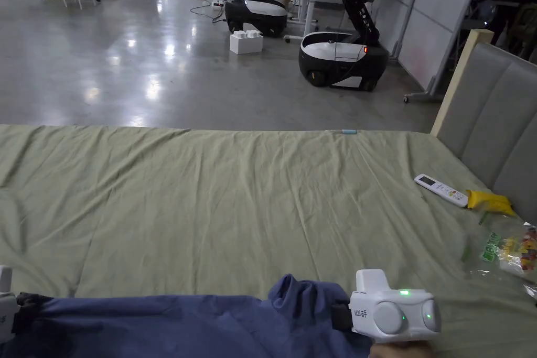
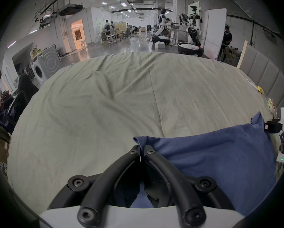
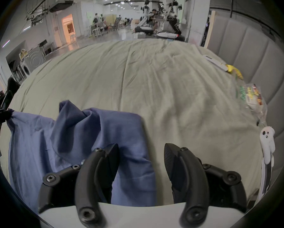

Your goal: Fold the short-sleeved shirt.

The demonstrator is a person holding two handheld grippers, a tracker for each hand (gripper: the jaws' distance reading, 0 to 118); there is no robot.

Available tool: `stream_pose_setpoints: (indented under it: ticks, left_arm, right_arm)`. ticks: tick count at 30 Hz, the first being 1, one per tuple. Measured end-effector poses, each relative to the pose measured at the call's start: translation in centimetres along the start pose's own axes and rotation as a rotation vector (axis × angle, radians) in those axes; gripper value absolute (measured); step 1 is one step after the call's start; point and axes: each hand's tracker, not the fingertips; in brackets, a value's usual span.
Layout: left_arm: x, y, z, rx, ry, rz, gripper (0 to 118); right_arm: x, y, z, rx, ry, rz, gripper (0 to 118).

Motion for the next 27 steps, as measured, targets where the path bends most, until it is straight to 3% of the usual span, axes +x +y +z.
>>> stream_pose_setpoints:
  ticks: [2,4,5,6,7,10,16,21,26,27]
  left_arm:
    - [-0.2,-0.3,0.5,0.003,0.009,-0.005,3]
    - [-0.4,-0.9,0.4,0.0,0.009,0.002,3]
    - [-0.4,-1.0,0.5,-0.002,0.007,0.009,3]
    - [-0.4,-1.1,0.7,0.004,0.013,0.012,3]
    - [-0.4,-1.2,0.7,0.003,0.014,0.018,3]
    - [-0.6,-1.5,1.3,0.008,0.014,0.038,3]
    - [-1.0,-0.7,4.8,0.064,0.017,0.056,3]
    - [-1.3,1.0,10.5,0.156,0.012,0.064,3]
    - [-1.2,1.1,8.8,0.275,0.017,0.049,3]
    - [-1.4,2.2,12.8,0.292,0.013,0.06,3]
  right_arm:
    - [-0.7,-0.2,-1.3,-0.074,0.012,0.014,59]
    - [-1.3,0.0,-1.0,-0.039,-0.027,0.034,50]
    - [-1.4,0.1,-1.2,-0.044,-0.033,0.032,38]
    - [-1.6,0.1,-1.0,-0.031,-0.04,0.036,9]
    - [-1.7,0.0,-0.9,-0.019,-0.042,0.047,4]
    - [-3.0,-0.7,-0.4,-0.014,-0.073,0.121,4]
    - [-2.2,-0.3,4.8,0.144,-0.073,0.025,4]
    - [-1.5,1.2,12.1,0.3,-0.089,0.022,4]
    - [-0.8,3.2,20.5,0.466,-0.073,-0.002,4]
    - [-0.9,3.5,22.1,0.5,-0.076,0.001,4]
